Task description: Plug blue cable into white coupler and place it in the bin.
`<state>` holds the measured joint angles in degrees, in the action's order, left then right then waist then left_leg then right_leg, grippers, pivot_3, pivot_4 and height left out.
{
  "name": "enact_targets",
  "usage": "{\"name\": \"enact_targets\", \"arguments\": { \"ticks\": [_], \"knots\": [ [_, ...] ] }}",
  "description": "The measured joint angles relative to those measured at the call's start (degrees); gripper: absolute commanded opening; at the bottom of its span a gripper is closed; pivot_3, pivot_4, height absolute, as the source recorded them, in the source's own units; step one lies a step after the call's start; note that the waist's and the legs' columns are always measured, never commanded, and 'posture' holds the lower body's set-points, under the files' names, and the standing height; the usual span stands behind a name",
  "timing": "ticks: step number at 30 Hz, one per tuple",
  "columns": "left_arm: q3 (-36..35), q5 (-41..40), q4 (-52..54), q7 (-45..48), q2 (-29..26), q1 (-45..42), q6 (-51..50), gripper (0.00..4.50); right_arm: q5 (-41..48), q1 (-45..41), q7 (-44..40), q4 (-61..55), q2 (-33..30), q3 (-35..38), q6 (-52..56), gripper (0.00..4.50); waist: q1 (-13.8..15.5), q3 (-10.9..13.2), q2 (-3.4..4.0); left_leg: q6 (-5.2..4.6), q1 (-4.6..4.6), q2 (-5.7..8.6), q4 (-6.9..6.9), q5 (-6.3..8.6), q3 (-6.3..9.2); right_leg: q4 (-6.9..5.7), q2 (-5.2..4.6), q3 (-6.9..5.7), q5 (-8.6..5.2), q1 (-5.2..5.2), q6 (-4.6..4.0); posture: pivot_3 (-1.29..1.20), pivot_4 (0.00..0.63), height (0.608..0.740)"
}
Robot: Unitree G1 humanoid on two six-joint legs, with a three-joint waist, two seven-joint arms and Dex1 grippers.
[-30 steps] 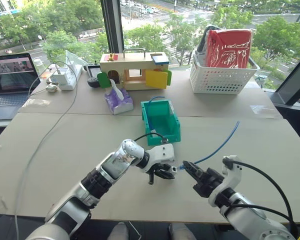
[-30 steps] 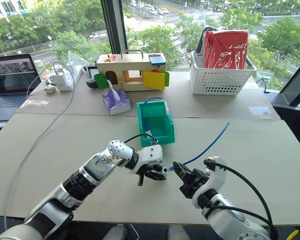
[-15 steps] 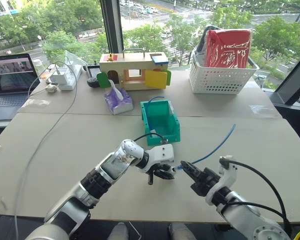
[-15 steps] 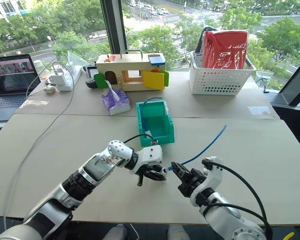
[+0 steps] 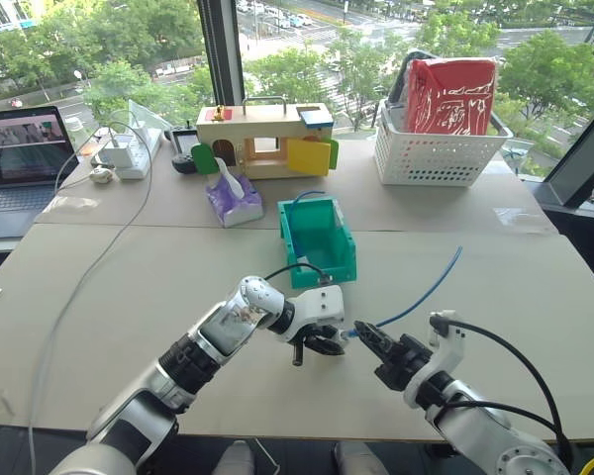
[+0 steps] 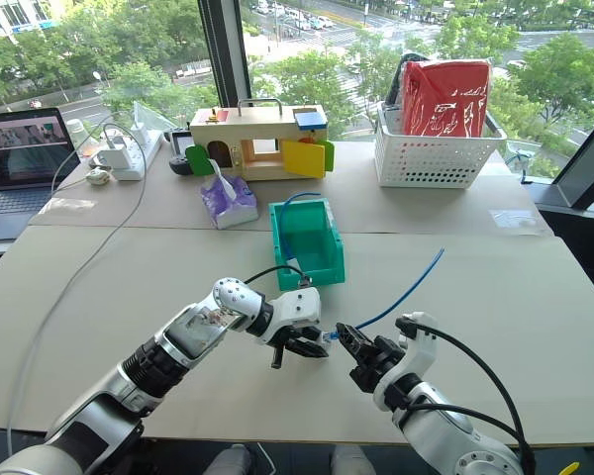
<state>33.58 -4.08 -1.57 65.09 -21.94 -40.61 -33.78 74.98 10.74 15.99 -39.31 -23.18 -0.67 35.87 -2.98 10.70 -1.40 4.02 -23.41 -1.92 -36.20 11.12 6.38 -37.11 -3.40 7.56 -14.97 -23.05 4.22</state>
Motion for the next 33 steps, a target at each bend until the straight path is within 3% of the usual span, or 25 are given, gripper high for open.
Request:
{"name": "enact_targets", "arguments": {
  "ticks": [33],
  "knots": [
    [2.6,1.9,3.0,-2.4,1.2,-3.9,-14.1,0.67,-8.1,-7.8,3.0,-1.7,-2.9,-1.2,10.3,0.00,-0.9,-0.5,-0.05,0.00,0.47,-0.01,0.00,0.00,0.00,0.07,0.01,0.00,-0.20,0.50,0.31,0.00,0.150,0.740]
  ]
}}
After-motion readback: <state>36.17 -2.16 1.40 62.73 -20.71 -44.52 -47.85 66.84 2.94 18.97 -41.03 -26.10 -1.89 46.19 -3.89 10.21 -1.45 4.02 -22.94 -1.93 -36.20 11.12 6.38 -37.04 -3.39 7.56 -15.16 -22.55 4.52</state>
